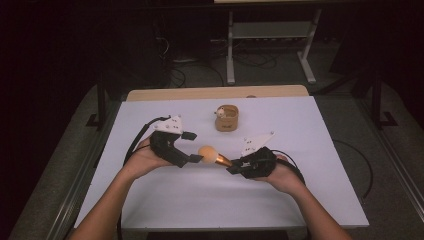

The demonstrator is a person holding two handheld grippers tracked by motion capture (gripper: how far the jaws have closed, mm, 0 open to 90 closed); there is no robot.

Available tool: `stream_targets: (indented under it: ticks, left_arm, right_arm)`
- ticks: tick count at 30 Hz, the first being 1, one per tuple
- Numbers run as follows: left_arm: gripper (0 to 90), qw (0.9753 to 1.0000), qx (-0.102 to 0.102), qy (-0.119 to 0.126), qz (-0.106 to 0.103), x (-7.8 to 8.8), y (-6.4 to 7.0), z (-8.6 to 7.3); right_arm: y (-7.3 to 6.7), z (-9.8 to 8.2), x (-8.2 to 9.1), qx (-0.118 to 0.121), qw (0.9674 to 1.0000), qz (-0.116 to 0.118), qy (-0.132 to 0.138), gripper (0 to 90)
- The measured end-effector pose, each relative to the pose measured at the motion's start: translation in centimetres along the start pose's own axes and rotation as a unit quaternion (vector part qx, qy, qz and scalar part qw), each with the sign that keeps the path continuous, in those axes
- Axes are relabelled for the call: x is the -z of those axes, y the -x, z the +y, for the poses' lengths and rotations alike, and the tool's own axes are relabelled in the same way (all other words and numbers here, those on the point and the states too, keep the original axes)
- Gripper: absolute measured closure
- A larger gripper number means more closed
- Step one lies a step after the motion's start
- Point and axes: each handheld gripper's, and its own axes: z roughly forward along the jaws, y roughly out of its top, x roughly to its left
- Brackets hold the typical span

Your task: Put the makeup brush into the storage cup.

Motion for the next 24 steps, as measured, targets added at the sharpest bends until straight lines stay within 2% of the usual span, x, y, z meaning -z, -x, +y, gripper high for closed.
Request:
stream_targets:
  ticks: [4,9,10,11,18,24]
  left_arm:
    - [20.1,0.9996,0.018,0.017,0.014,0.5,0.0,-0.7]
    - [19.5,0.9988,0.032,0.03,0.02,0.5,0.0,-1.4]
    - [19.5,0.9979,0.043,0.042,0.024,0.4,0.1,-1.9]
    - [19.2,0.9977,0.045,0.046,0.024,0.4,0.0,-2.0]
    - [19.0,0.9934,0.068,0.087,0.03,0.4,0.0,-2.7]
    - [19.4,0.9914,0.083,0.098,0.029,0.1,-0.1,-2.9]
  right_arm:
    - [0.1,-0.1,0.5,-0.014,0.9997,-0.013,0.013,73.5]
    - [0.2,-0.1,0.9,-0.026,0.9991,-0.024,0.025,73.5]
    - [0.1,0.0,0.9,-0.038,0.9985,-0.025,0.03,73.5]
    - [0.1,0.2,1.1,-0.047,0.9975,-0.032,0.041,73.5]
    - [0.4,0.5,1.2,-0.06,0.9944,-0.054,0.068,73.5]
    - [0.6,1.0,0.8,-0.067,0.9928,-0.058,0.081,73.5]
